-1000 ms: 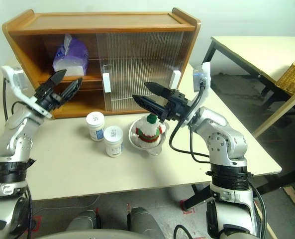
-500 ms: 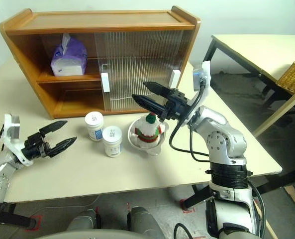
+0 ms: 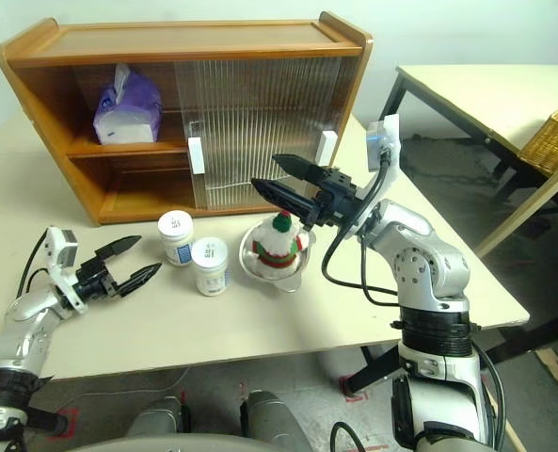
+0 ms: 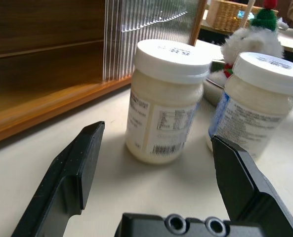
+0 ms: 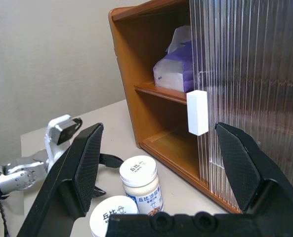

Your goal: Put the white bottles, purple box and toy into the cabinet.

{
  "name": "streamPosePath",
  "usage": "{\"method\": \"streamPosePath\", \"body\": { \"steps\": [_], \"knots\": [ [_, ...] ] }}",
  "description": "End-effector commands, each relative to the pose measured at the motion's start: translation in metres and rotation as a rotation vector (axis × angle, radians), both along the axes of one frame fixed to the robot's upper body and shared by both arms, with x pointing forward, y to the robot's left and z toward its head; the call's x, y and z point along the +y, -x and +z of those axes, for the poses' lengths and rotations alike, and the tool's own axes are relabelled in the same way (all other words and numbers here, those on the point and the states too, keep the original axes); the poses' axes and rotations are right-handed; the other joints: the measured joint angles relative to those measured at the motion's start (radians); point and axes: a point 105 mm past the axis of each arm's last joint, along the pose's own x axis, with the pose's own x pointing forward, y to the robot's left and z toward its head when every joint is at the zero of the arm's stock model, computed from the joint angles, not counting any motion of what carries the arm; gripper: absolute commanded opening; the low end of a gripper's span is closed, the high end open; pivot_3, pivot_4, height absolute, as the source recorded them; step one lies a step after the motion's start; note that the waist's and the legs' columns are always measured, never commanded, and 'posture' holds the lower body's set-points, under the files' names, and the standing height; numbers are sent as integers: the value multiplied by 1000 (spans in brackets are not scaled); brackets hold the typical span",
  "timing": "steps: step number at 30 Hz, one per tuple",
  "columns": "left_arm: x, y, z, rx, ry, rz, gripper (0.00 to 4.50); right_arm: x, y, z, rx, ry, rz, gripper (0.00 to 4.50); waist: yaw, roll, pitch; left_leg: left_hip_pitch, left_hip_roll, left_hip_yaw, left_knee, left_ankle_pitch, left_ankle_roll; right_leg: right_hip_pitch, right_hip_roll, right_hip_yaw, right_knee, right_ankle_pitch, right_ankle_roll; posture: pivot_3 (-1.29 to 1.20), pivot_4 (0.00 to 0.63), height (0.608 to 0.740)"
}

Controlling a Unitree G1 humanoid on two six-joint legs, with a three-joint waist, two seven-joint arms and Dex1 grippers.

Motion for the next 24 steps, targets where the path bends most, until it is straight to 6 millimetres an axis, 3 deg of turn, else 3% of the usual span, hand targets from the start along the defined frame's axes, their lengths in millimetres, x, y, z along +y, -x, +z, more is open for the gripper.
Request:
{"method": "streamPosePath", "body": {
  "steps": [1, 9, 24],
  "knots": [
    [0, -3, -6, 6, -21, 10, 4442, 0, 1, 2, -7, 11, 1, 4500, -3, 0, 0, 0, 0, 0, 0, 0, 0, 0, 0, 0, 0, 0, 0, -146, 35, 740],
    [-18, -19, -7, -3, -7, -10, 4442, -2, 2, 1, -4, 10, -9, 4500, -7, 0, 0, 0, -1, 0, 0, 1, 2, 1, 0, 0, 0, -1, 5, -159, 39, 740],
    [-27, -23, -14, 11, -13, -45, 4442, -4, 4, 3, -6, 16, -22, 4500, -18, 0, 0, 0, -4, 1, 0, 2, 3, 2, 0, 1, 0, -1, 8, -181, 40, 740]
  ]
}}
